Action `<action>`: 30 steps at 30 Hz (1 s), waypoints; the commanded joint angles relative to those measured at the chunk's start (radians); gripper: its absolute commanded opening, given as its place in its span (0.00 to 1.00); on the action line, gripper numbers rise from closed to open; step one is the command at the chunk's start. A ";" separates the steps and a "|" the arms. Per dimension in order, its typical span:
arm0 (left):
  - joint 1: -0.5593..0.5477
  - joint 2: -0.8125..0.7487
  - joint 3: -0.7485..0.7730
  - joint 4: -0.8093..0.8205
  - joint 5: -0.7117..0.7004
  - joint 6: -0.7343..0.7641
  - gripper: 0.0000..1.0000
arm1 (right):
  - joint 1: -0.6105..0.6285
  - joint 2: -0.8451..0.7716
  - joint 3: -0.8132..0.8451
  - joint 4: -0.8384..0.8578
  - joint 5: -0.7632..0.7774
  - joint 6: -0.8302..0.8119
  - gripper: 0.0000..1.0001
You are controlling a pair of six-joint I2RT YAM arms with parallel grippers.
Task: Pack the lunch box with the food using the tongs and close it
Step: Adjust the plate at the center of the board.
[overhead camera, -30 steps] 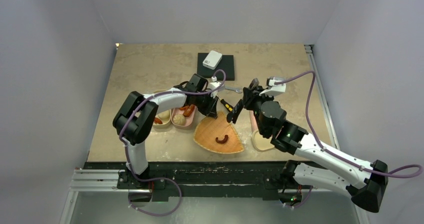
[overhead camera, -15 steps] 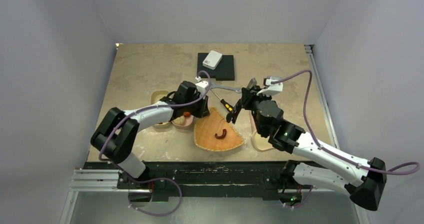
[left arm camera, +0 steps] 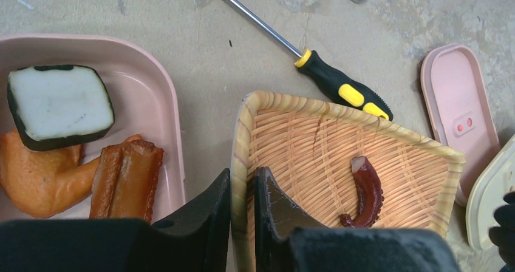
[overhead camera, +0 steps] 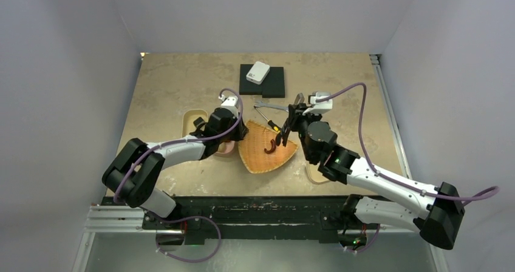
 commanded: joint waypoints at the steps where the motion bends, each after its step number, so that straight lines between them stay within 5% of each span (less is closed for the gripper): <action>1: -0.029 0.000 0.006 0.013 -0.110 -0.046 0.00 | 0.000 0.037 -0.016 0.172 -0.009 -0.110 0.11; 8: -0.043 0.040 0.051 -0.069 -0.098 -0.068 0.14 | 0.010 0.113 -0.035 0.305 0.008 -0.181 0.13; 20: -0.050 -0.028 0.071 -0.093 -0.119 -0.060 0.44 | 0.025 0.169 -0.053 0.293 0.026 -0.149 0.17; 30: -0.034 -0.125 0.224 -0.211 -0.155 0.135 0.66 | 0.076 0.232 -0.032 0.282 0.041 -0.127 0.22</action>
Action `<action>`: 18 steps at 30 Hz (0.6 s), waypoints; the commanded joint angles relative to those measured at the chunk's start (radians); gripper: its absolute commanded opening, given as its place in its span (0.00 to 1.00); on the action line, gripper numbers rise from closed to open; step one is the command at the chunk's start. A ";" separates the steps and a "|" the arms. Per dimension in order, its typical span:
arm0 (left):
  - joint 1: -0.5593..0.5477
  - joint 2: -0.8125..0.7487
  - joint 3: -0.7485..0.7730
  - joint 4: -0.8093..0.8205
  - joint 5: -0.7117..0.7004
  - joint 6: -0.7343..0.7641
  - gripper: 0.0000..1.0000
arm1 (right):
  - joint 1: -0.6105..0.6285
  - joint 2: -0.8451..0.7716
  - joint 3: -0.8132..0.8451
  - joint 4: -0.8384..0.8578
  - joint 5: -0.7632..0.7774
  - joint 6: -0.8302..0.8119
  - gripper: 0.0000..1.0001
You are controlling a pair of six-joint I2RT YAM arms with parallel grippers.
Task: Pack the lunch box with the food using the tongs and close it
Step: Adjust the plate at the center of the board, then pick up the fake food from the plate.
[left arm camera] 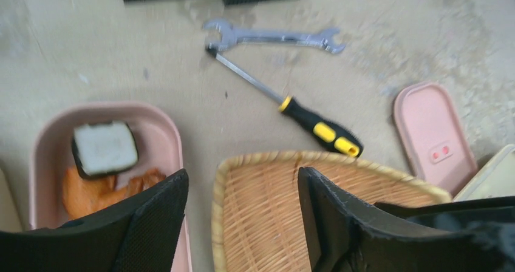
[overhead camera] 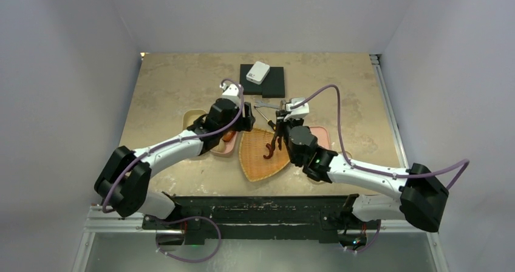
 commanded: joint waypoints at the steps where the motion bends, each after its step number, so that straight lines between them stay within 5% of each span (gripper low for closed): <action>1: 0.018 -0.050 0.130 -0.091 -0.042 0.133 0.67 | 0.026 0.048 0.027 0.043 0.044 0.012 0.23; 10: 0.153 -0.085 0.175 -0.178 -0.013 0.135 0.70 | 0.056 0.111 0.056 0.100 0.075 -0.062 0.26; 18: 0.161 -0.090 0.181 -0.186 -0.006 0.139 0.71 | 0.098 0.144 0.091 0.144 0.087 -0.098 0.27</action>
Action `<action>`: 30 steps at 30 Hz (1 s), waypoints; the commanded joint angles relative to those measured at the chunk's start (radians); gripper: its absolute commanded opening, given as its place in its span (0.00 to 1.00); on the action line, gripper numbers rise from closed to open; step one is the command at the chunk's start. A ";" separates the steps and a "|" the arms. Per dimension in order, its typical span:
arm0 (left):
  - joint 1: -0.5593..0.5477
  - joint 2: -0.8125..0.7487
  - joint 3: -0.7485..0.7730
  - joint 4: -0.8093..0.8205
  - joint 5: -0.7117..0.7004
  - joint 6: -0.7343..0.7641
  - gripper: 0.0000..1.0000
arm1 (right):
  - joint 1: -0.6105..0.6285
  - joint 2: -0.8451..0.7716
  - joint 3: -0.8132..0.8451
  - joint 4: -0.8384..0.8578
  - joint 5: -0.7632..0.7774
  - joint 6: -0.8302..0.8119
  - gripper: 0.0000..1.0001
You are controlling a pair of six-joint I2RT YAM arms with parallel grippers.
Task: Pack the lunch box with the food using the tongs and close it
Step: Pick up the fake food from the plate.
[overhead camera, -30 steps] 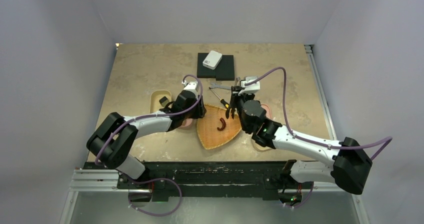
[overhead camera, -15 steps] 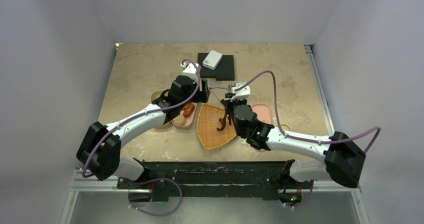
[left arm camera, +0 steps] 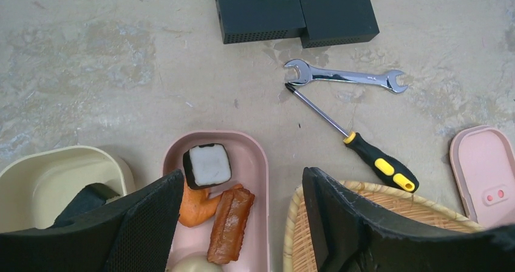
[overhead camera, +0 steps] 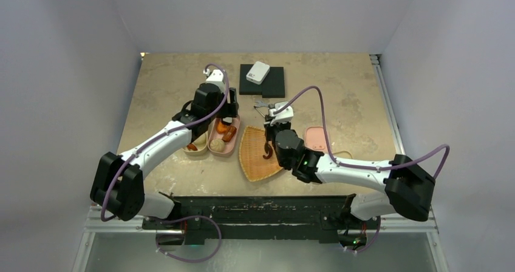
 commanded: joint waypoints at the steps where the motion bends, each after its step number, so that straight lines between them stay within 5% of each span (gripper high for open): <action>1: 0.000 -0.037 0.032 0.003 0.012 0.021 0.71 | 0.019 0.022 0.055 0.101 0.032 -0.046 0.27; 20: 0.004 -0.063 0.024 0.005 0.001 0.033 0.71 | 0.043 0.175 0.035 0.276 0.018 -0.228 0.29; 25: 0.009 -0.071 0.023 0.006 -0.006 0.035 0.71 | 0.052 0.194 0.041 0.274 0.038 -0.233 0.22; 28: 0.012 -0.079 0.023 0.006 -0.014 0.039 0.71 | 0.055 0.187 0.041 0.274 0.045 -0.225 0.01; 30: 0.015 -0.086 0.021 0.005 -0.023 0.043 0.71 | 0.061 0.175 0.043 0.273 0.060 -0.223 0.00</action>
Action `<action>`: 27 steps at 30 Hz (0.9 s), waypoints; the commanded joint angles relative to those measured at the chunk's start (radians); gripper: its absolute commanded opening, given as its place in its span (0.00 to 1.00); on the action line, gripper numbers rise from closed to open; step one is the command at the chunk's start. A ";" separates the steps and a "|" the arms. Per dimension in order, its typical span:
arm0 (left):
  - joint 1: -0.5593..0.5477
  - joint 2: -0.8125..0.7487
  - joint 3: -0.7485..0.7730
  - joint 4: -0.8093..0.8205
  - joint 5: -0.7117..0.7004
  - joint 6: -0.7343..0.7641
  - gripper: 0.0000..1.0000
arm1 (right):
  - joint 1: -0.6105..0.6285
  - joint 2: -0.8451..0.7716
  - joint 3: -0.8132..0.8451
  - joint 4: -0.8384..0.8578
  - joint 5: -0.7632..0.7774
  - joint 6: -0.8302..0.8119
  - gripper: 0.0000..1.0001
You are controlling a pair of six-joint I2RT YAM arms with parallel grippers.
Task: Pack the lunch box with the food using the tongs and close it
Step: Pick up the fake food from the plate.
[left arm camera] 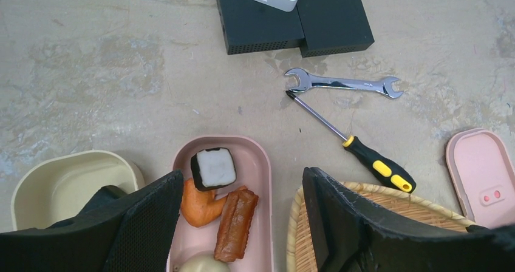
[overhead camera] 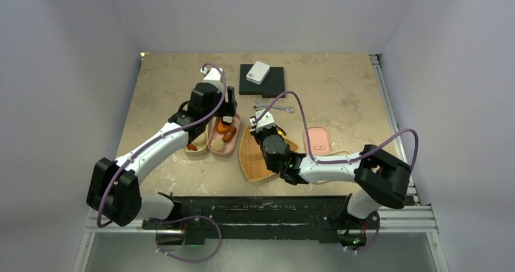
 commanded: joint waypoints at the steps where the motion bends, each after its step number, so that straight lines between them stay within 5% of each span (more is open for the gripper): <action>1: 0.011 -0.050 0.021 0.018 -0.025 0.026 0.71 | 0.015 -0.043 0.022 0.051 0.045 -0.010 0.00; 16: 0.033 -0.097 0.015 0.018 -0.062 0.054 0.71 | 0.021 -0.104 -0.020 0.044 0.075 0.055 0.00; 27: 0.033 -0.096 0.015 0.019 -0.054 0.054 0.71 | 0.022 -0.023 -0.036 0.165 0.116 -0.005 0.17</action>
